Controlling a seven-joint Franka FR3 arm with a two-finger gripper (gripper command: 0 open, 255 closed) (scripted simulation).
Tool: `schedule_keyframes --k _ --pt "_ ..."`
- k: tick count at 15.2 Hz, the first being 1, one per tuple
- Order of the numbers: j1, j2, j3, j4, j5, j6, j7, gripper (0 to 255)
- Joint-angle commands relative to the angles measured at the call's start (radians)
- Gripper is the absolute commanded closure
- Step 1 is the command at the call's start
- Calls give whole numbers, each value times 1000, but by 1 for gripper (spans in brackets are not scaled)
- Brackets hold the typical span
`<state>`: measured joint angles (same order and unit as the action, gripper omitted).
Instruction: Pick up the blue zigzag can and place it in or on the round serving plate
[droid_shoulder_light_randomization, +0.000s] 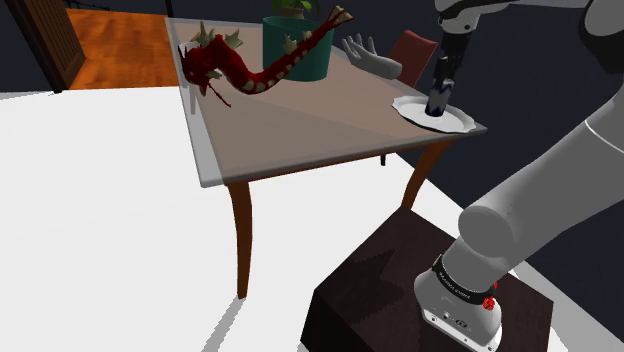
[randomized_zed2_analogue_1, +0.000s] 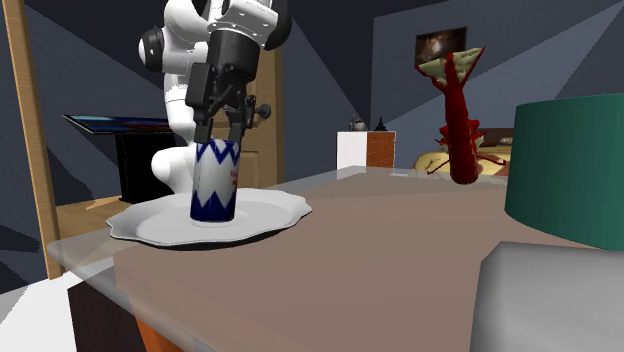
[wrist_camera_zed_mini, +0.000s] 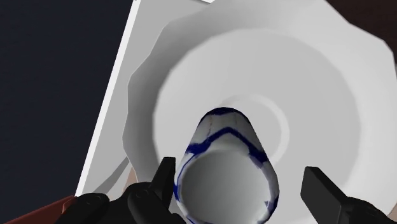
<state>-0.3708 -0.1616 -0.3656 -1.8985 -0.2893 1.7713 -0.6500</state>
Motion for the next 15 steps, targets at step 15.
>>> schedule_keyframes --k 15 --pt "12 9 17 128 10 -125 -8 0"
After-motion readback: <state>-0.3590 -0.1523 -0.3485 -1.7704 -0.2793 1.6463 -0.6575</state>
